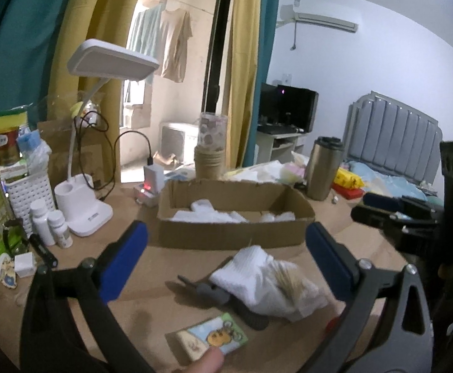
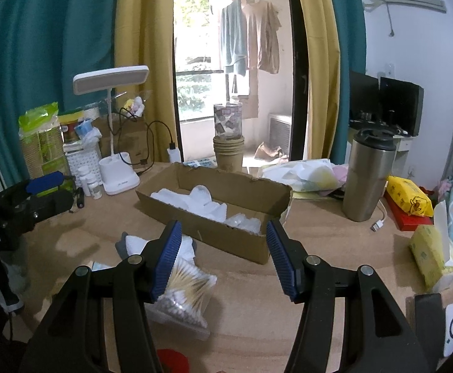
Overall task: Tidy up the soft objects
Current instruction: 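Move the left gripper to the brown plush while the right gripper approaches the red pouch, then grasp the brown fuzzy plush with the left gripper while the right gripper grasps the red pouch, then carry the plush and the red pouch together over the cardboard box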
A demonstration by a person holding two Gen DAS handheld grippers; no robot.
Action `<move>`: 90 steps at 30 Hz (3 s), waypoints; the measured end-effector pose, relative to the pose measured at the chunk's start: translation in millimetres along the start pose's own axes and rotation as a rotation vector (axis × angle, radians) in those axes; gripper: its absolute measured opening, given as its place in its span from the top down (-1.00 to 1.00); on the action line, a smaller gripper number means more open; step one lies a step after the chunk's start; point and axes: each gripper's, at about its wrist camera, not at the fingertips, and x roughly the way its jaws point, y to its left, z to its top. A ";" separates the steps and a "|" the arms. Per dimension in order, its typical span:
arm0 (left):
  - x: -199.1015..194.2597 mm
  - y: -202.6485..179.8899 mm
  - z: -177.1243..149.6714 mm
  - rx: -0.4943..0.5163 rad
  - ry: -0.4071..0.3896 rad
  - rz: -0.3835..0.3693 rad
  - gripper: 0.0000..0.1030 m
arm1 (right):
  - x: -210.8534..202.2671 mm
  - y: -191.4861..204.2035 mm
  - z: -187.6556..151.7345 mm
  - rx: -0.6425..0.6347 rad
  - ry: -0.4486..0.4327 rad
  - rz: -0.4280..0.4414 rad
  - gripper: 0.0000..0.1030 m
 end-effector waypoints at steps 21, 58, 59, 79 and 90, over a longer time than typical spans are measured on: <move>-16.1 -4.8 -69.3 0.005 0.261 0.052 -0.99 | 2.5 23.4 -61.3 0.084 0.198 0.065 -0.16; 1.6 -3.6 -118.1 0.080 0.553 0.028 -0.28 | 20.1 41.3 -109.8 0.052 0.384 0.098 0.12; 1.4 -3.8 -117.6 0.079 0.550 0.024 -0.26 | 21.0 40.9 -109.8 0.054 0.384 0.101 0.13; -1.9 -33.5 -79.5 0.163 0.410 -0.027 -0.24 | 7.3 18.8 -78.4 0.084 0.268 0.117 0.14; 7.5 -46.4 -58.4 0.183 0.333 -0.052 -0.24 | 2.8 6.9 -61.2 0.092 0.191 0.111 0.14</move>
